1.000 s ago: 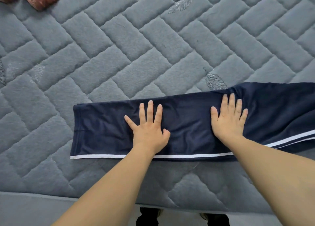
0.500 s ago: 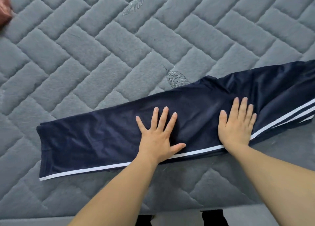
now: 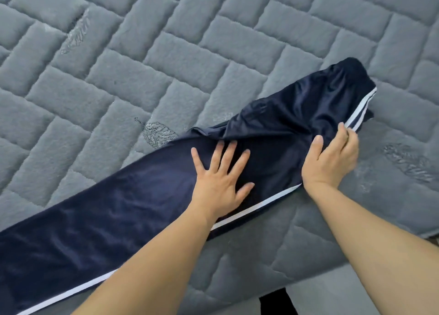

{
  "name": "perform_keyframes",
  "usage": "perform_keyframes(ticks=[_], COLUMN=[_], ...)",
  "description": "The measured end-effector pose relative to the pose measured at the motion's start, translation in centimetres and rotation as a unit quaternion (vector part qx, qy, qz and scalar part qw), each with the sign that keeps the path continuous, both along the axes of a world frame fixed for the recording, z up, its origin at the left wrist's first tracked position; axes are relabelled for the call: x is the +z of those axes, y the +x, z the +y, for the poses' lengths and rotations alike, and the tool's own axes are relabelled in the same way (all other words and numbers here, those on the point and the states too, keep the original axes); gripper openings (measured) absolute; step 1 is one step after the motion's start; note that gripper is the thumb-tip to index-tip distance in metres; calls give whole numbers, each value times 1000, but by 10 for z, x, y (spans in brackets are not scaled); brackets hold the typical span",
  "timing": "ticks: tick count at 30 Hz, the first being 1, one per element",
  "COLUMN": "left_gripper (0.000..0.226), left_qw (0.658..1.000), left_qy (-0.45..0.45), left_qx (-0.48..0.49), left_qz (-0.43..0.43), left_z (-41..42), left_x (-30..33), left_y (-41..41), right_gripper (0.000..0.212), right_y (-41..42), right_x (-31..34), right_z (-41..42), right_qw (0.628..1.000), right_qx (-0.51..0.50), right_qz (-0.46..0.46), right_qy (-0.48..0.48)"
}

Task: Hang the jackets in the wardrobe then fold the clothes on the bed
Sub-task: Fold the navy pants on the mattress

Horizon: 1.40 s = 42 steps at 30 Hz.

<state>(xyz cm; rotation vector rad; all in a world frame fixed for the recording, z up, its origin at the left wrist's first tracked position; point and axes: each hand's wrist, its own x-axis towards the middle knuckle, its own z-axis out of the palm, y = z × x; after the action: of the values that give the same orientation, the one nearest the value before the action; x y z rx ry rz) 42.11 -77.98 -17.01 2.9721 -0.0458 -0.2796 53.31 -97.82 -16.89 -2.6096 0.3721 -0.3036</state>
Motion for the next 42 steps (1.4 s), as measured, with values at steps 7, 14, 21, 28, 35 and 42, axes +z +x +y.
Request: perform_keyframes(ticks=[7,14,21,28,35,42], left_gripper=[51,34,18,59,73,51], left_qw=[971,986,997,983,998,964], left_qy=[-5,33,7,125,55,14], left_qx=[207,148,14,23,21,253], left_qz=[-118,-71,-81,-131,36,-77], left_z=[-8,-35,-15,-24,-53,-34], left_x=[10,19,11,-13,-24,10], left_y=[71,146,178,153,107,166], right_gripper=[68,40,38,53,15,13], right_y=[99,121,122,101,67,75], right_x=[18,22,24,20,7,24], right_z=[-34,-54,-87,-75,-68,-94], right_qw=[905,773,809,878,836,722], right_qx=[-253,-377,-372,-399,-300,-269], right_qz=[197,112,129,141,153,188], right_qy=[281,498,436,223,433,609])
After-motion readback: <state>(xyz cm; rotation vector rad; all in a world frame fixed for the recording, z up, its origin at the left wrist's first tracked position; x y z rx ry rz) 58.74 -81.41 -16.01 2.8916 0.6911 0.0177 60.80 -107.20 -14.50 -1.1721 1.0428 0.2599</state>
